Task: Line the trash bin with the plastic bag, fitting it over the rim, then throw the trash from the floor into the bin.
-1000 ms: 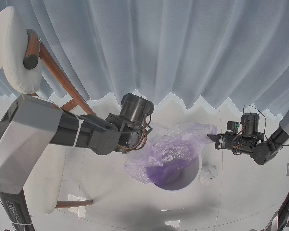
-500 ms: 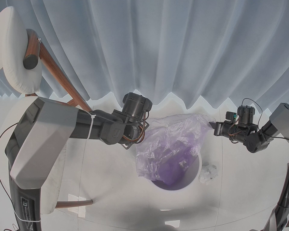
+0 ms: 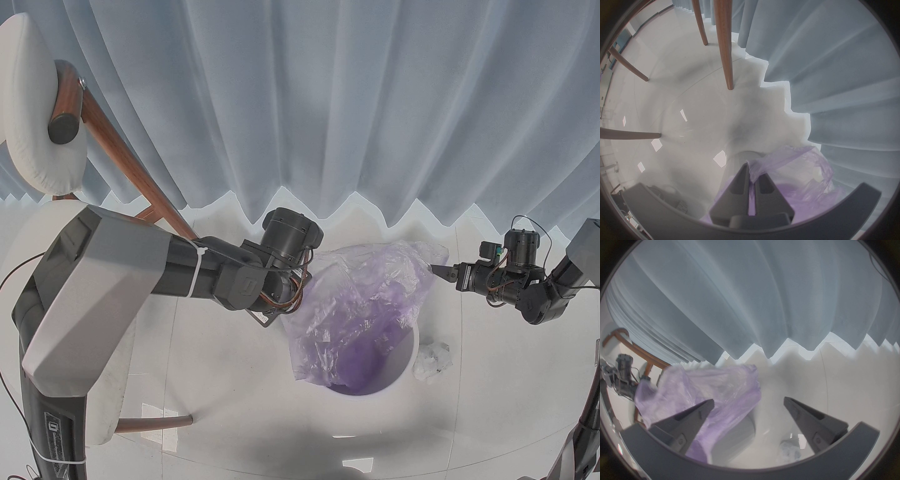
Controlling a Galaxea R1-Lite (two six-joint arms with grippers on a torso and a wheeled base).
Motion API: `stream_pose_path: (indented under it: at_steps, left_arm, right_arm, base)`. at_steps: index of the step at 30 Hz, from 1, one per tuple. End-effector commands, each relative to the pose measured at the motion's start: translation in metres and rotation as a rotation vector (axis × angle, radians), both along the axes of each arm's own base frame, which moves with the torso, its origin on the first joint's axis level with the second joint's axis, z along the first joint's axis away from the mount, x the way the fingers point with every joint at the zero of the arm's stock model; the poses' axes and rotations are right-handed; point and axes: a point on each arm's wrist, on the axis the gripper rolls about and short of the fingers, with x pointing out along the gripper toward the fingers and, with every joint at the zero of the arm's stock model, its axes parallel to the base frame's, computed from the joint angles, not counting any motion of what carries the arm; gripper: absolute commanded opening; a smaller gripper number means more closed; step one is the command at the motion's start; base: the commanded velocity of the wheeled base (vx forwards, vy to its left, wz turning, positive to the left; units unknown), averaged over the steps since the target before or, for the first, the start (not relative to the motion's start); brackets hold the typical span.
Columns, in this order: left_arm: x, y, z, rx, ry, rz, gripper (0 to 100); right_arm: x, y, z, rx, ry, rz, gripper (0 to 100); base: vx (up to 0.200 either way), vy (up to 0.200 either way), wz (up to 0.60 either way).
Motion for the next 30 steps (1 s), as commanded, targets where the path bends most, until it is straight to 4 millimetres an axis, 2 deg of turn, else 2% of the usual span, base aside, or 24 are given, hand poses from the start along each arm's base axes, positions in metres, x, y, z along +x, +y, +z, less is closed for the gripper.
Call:
stream_pose_path:
  at_steps: [1,2,3,4,6,11,12,17,22,25,30]
  left_arm:
    - [-0.020,-0.011,0.018,0.011,-0.023,-0.044,0]
    - [-0.023,-0.012,0.021,0.010,-0.030,-0.049,0]
    - [-0.023,-0.012,0.021,0.010,-0.030,-0.049,0]
    - [-0.024,-0.014,0.023,0.011,-0.036,-0.056,0]
    - [-0.026,-0.015,0.023,0.010,-0.037,-0.061,0]
    - [-0.025,-0.015,0.023,0.011,-0.037,-0.059,0]
    - [-0.025,-0.015,0.023,0.011,-0.037,-0.059,0]
    - [-0.026,-0.015,0.023,0.020,-0.041,-0.050,0]
    - [-0.026,-0.015,0.023,0.022,-0.042,-0.052,0]
    - [-0.023,-0.011,0.022,0.025,-0.040,-0.039,0]
    - [-0.023,-0.010,0.021,0.027,-0.035,-0.039,0]
  right_arm:
    - [-0.046,0.010,0.067,0.162,-0.053,0.020,100]
    - [-0.054,0.018,0.079,0.202,-0.051,0.033,100]
    - [-0.054,0.018,0.079,0.202,-0.051,0.033,100]
    - [-0.066,0.027,0.097,0.263,-0.027,0.033,100]
    - [-0.081,0.043,0.107,0.293,0.040,0.034,100]
    - [-0.089,0.069,0.093,0.272,0.178,0.009,100]
    - [-0.087,0.079,0.081,0.264,0.220,0.006,100]
    - [-0.074,0.100,0.051,0.220,0.289,-0.026,100]
    - [-0.057,0.117,0.039,0.189,0.312,-0.037,100]
    - [-0.041,0.126,0.030,0.177,0.304,-0.060,100]
    - [-0.022,0.138,0.035,0.189,0.270,-0.050,100]
  base:
    - [0.000,0.000,0.00]
    - [0.000,0.000,0.00]
    - [0.000,0.000,0.00]
    - [0.000,0.000,0.00]
    - [0.000,0.000,0.00]
    - [0.000,0.000,0.00]
    - [0.000,0.000,0.00]
    - [0.000,0.000,0.00]
    - [0.000,0.000,0.00]
    - [0.000,0.000,0.00]
    - [0.000,0.000,0.00]
